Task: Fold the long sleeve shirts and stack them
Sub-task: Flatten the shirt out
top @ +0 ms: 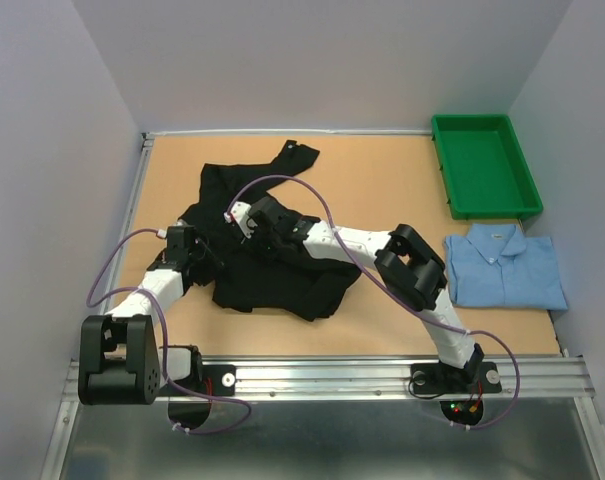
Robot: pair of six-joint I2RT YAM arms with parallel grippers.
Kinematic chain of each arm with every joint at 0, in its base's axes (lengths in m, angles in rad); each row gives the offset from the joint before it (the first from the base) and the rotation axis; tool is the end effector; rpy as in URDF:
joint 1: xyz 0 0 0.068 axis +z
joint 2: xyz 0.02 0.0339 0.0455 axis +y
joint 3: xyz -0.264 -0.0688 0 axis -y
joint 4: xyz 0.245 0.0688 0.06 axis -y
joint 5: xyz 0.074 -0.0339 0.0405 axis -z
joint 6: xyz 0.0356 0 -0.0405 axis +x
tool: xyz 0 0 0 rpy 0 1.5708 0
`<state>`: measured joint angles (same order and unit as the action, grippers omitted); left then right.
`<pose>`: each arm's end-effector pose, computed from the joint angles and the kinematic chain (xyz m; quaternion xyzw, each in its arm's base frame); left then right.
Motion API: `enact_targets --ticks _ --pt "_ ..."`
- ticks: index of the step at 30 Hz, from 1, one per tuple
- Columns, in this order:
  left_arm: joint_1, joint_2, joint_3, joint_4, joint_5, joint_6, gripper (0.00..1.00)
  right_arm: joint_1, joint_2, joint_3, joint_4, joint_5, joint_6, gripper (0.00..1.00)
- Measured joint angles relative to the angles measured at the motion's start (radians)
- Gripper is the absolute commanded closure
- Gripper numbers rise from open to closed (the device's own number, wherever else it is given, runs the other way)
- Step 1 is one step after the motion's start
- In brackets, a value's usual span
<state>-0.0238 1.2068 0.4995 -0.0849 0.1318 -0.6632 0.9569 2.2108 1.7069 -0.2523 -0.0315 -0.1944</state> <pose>0.2278 -0.0101 0.1688 -0.2664 0.8842 -0.1849 0.3361 0.2876 0.4101 0.1843 -0.5050 0.7667 0.1608 0.3623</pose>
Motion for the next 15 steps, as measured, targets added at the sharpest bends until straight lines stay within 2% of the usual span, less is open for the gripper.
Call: enact_targets --ticks 1,2,5,11,15 --pt "0.0 0.004 -0.001 0.001 0.003 -0.003 0.75 0.0 0.001 0.0 0.0 0.003 0.001 0.98" --pt "0.0 0.01 -0.001 0.004 0.005 -0.006 0.85 0.0 0.002 0.0 0.0 0.008 -0.004 0.99" --pt "0.0 0.024 -0.001 0.016 0.013 -0.01 1.0 0.0 0.002 0.003 0.0 0.043 -0.006 0.99" --pt "0.0 0.03 -0.001 0.018 0.013 -0.007 1.0 -0.009 -0.034 0.008 -0.002 0.145 -0.02 1.0" --pt "0.0 0.023 0.009 -0.005 -0.01 0.008 1.0 -0.081 -0.137 0.006 -0.001 0.198 0.016 0.99"
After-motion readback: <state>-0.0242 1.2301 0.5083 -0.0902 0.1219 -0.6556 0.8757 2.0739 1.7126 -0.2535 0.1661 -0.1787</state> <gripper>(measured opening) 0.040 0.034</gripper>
